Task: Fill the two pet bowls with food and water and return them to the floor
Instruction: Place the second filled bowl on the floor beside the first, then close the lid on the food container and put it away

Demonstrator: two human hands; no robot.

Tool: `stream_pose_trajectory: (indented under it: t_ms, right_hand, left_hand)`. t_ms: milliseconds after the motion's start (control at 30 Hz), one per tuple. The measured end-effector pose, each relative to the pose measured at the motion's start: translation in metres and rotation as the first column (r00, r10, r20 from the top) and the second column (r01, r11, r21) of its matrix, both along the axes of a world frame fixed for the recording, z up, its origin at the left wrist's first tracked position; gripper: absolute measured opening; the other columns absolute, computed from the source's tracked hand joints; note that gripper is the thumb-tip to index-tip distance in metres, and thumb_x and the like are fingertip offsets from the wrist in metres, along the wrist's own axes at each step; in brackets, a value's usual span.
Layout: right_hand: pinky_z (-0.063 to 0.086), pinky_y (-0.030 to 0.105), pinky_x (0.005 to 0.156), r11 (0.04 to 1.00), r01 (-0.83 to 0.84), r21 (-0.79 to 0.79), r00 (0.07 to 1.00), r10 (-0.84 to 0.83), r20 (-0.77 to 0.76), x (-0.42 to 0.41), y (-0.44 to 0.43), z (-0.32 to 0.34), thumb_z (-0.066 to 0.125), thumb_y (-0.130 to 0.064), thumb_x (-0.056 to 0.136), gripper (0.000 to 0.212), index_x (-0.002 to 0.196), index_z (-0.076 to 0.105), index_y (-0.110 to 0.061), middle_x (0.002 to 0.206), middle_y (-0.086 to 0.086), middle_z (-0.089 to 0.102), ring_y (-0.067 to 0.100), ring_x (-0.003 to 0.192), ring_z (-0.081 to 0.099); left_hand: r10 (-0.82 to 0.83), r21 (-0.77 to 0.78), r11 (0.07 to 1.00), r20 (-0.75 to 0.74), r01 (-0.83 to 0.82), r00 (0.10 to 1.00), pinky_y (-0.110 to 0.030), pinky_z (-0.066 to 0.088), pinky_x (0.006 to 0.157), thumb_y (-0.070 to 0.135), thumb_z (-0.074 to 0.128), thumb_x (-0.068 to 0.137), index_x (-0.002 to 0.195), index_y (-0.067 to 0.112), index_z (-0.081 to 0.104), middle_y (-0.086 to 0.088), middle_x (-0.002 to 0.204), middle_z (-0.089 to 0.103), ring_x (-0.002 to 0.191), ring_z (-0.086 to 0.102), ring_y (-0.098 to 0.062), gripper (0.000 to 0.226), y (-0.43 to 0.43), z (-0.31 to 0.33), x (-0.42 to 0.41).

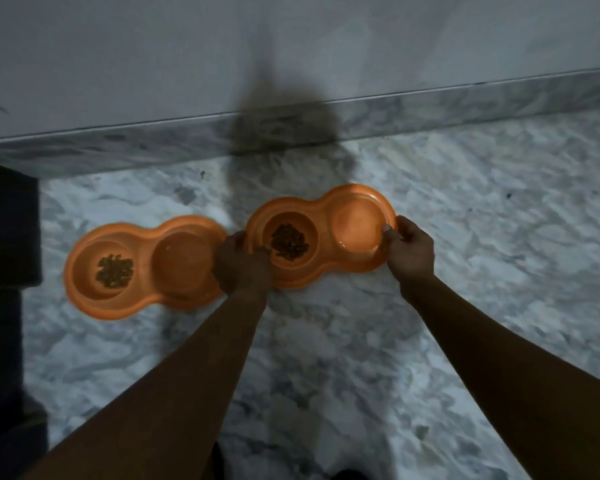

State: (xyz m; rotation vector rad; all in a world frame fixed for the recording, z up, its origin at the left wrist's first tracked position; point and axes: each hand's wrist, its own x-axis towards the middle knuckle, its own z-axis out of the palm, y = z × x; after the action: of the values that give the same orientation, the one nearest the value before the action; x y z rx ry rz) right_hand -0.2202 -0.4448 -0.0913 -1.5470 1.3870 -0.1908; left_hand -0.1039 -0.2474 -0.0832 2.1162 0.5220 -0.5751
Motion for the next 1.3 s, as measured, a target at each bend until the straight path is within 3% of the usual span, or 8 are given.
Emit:
stream_pose_trajectory:
  t_ms: [133,367,467,567,733,933,1100,1300]
  right_hand:
    - [0.047,0.045,0.112,0.999,0.042,0.020,0.999,-0.041,-0.021,0.008,0.005,-0.008,0.070,-0.036,0.094,0.047,0.137,0.066,-0.016,0.133,0.006,0.071,0.025,0.127,0.063]
    - [0.046,0.034,0.107,1.000,0.028,-0.003,0.997,-0.028,-0.069,0.010,0.016,-0.006,0.066,-0.035,0.099,0.050,0.143,0.060,-0.013,0.139,0.009,0.067,0.026,0.129,0.061]
    - [0.046,0.039,0.107,0.998,-0.054,0.020,0.990,0.056,-0.131,0.008,0.028,0.011,0.062,-0.045,0.099,0.061,0.150,0.050,-0.014,0.146,0.012,0.059,0.031,0.133,0.056]
    - [0.042,0.041,0.109,0.989,-0.146,0.011,0.970,0.146,-0.195,-0.002,0.051,0.055,0.062,-0.050,0.098,0.067,0.152,0.046,-0.015,0.153,0.012,0.052,0.033,0.138,0.051]
    - [0.041,0.031,0.102,0.947,-0.321,0.025,0.931,0.321,-0.173,-0.014,0.100,0.212,0.066,-0.043,0.098,0.060,0.150,0.050,-0.018,0.150,0.004,0.056,0.025,0.138,0.052]
    - [0.050,0.039,0.097,0.926,-0.373,-0.057,0.924,0.365,-0.118,0.003,0.152,0.452,0.069,-0.044,0.094,0.049,0.135,0.063,-0.017,0.134,0.007,0.068,0.028,0.126,0.061]
    - [0.039,0.027,0.103,0.866,-0.455,-0.208,0.886,0.465,-0.005,0.034,0.224,0.633,0.069,-0.035,0.096,0.044,0.137,0.063,-0.018,0.143,0.002,0.064,0.021,0.136,0.054]
    - [0.040,0.034,0.113,0.763,-0.555,-0.333,0.764,0.625,0.159,0.067,0.341,0.764,0.066,-0.036,0.098,0.042,0.135,0.064,-0.016,0.142,0.000,0.063,0.020,0.136,0.053]
  left_hand:
    - [-0.053,0.065,0.997,0.004,0.053,0.999,-0.036,0.048,0.093,0.020,0.078,0.077,0.123,0.013,0.066,-0.006,0.119,0.069,0.112,0.063,-0.027,0.047,-0.002,-0.007,0.005]
    - [-0.182,0.142,0.974,0.015,0.178,0.983,-0.039,0.045,0.098,0.022,0.072,0.087,0.132,0.013,0.060,-0.010,0.128,0.065,0.121,0.057,-0.032,0.048,-0.004,0.005,0.012]
    - [-0.225,0.123,0.967,0.020,0.221,0.974,-0.031,0.041,0.087,0.021,0.068,0.091,0.132,0.012,0.059,-0.009,0.128,0.064,0.120,0.057,-0.029,0.042,-0.007,0.030,0.006]
    - [-0.266,0.079,0.961,0.021,0.264,0.964,-0.037,0.047,0.097,0.029,0.070,0.089,0.137,0.016,0.056,-0.010,0.131,0.062,0.124,0.055,-0.030,0.051,0.001,0.071,-0.002]
    - [-0.389,0.052,0.921,0.043,0.387,0.920,-0.032,0.043,0.099,0.020,0.069,0.088,0.138,0.016,0.054,-0.012,0.132,0.062,0.124,0.055,-0.029,0.052,0.033,0.218,-0.005]
    - [-0.480,0.012,0.876,0.125,0.482,0.868,-0.034,0.043,0.104,0.022,0.066,0.088,0.145,0.019,0.046,-0.011,0.137,0.059,0.125,0.055,-0.028,0.061,0.087,0.464,0.010]
    - [-0.524,0.032,0.830,0.383,0.556,0.760,-0.021,0.034,0.107,0.014,0.067,0.085,0.142,0.016,0.050,-0.004,0.140,0.058,0.129,0.053,-0.020,0.059,0.163,0.644,0.021]
    - [-0.435,0.131,0.877,0.622,0.462,0.651,-0.035,0.045,0.105,0.021,0.065,0.087,0.142,0.020,0.050,-0.003,0.137,0.060,0.123,0.058,-0.023,0.057,0.283,0.778,0.009]
